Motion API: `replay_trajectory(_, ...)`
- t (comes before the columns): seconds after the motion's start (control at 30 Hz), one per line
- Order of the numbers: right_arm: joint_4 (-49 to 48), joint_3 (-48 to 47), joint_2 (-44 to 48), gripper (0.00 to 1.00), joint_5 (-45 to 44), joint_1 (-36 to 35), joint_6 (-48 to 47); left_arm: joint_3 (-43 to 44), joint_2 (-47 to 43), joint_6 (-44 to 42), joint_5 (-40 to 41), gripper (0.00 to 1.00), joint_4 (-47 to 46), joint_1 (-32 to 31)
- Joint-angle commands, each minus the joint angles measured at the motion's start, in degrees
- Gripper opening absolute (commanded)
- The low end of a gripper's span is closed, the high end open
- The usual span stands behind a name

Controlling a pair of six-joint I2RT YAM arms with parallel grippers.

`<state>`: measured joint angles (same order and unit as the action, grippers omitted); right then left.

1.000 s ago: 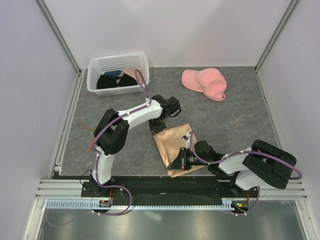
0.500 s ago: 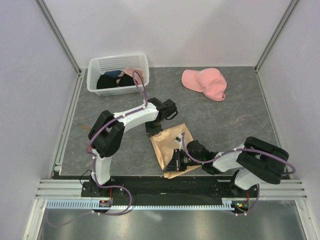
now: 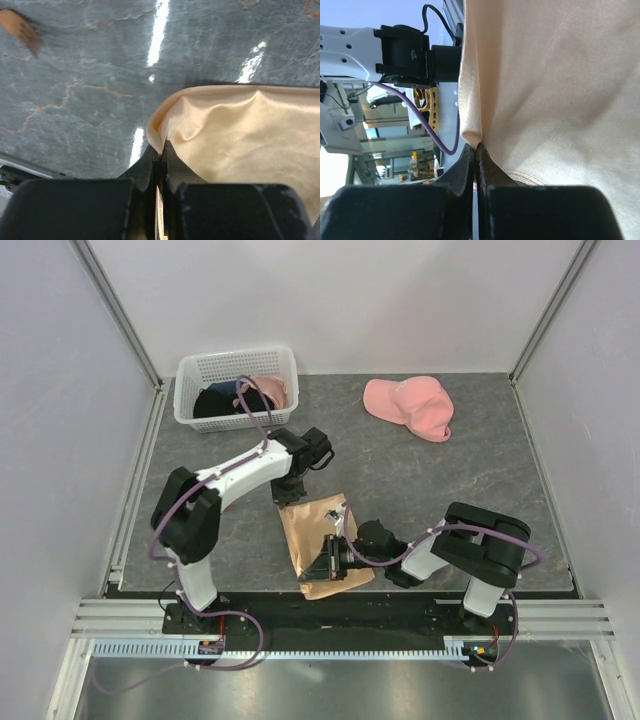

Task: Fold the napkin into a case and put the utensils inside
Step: Fold the lower triangle-folded napkin at the center of the board.

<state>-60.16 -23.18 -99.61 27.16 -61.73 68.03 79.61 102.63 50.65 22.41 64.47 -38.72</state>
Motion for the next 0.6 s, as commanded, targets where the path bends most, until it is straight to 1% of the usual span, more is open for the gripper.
replay_trajectory(0.0, -8.6, 5.0, -3.6, 0.00, 9.8, -0.1, 4.1, 7.6, 7.2, -0.3, 6.5, 0.02, -4.1, 0.0)
replay_trajectory(0.03, -11.8, 6.7, -4.2, 0.00, 10.0, 0.5, 4.7, 8.3, 9.1, 0.2, 6.9, 0.02, -3.8, -0.2)
replay_trajectory(0.13, -16.3, 9.4, -6.8, 0.00, 10.5, 2.1, 5.5, 10.6, 10.9, 1.4, 7.6, 0.02, -3.7, -1.2)
replay_trajectory(0.27, -21.1, 10.6, -12.4, 0.00, 11.6, 2.5, 6.7, 12.2, 13.1, 1.6, 6.7, 0.02, -3.8, -2.0)
replay_trajectory(0.4, -27.4, 11.0, -16.1, 0.00, 12.2, 2.5, 8.5, 12.6, 14.5, 1.4, 5.8, 0.02, -4.3, -3.3)
replay_trajectory(0.5, -26.7, 10.9, -16.6, 0.01, 12.1, 2.5, 8.6, 12.2, 15.4, 0.9, 4.8, 0.02, -5.3, -4.1)
replay_trajectory(0.53, -25.7, 10.9, -16.2, 0.06, 12.0, 2.5, 8.1, 12.1, 15.5, 0.8, 4.5, 0.02, -5.7, -4.3)
replay_trajectory(0.57, -24.5, 10.8, -15.2, 0.07, 11.9, 2.5, 7.5, 12.0, 15.8, 0.4, 4.3, 0.02, -5.9, -4.3)
